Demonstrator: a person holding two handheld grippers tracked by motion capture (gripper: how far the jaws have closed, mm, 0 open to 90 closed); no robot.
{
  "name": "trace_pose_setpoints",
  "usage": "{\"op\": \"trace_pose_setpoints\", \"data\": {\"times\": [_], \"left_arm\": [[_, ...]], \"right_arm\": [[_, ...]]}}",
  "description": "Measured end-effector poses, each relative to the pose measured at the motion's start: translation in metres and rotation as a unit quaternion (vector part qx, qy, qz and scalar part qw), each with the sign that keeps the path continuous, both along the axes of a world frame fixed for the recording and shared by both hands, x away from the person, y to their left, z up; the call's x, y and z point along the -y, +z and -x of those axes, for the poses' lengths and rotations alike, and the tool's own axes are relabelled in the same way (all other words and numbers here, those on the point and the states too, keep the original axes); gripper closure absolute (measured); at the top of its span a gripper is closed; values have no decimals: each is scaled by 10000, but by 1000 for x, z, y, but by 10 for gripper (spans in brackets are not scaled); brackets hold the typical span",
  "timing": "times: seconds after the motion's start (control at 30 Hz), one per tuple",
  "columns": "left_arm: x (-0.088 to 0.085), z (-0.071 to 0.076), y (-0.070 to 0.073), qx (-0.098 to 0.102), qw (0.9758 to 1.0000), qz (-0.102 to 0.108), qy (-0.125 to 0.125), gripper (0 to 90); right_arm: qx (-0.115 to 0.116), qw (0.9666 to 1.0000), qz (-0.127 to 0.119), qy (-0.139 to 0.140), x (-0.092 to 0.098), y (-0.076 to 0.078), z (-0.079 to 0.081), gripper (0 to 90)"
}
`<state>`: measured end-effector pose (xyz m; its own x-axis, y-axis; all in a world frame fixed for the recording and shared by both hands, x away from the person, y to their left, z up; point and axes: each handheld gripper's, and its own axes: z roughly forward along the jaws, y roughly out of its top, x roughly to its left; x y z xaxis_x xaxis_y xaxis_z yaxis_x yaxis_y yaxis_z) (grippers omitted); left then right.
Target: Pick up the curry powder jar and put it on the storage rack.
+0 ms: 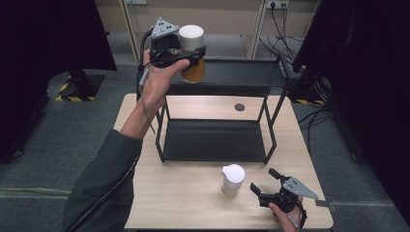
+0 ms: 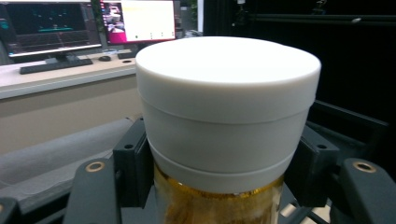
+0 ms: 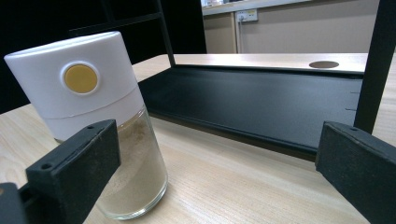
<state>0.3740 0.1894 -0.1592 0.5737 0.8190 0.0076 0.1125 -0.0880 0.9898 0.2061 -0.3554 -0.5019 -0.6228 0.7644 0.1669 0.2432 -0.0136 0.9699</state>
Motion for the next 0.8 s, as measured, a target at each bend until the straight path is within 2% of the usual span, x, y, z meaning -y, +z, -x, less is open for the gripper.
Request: {"op": "trace_pose_setpoints", "data": {"times": [0.1, 0.2, 0.37, 0.8], "left_arm": [[2, -6, -3, 26, 10000, 64, 57, 353], [5, -11, -4, 50, 9998, 6, 171, 353], [8, -18, -10, 38, 9995, 44, 300, 353], [13, -23, -23, 112, 9990, -30, 423, 353]], "right_arm": [[5, 10000, -4, 6, 0, 0, 0, 4], [8, 10000, 6, 11, 0, 0, 0, 4], [23, 10000, 0, 20, 0, 0, 0, 3], [23, 10000, -14, 36, 0, 0, 0, 3]]}}
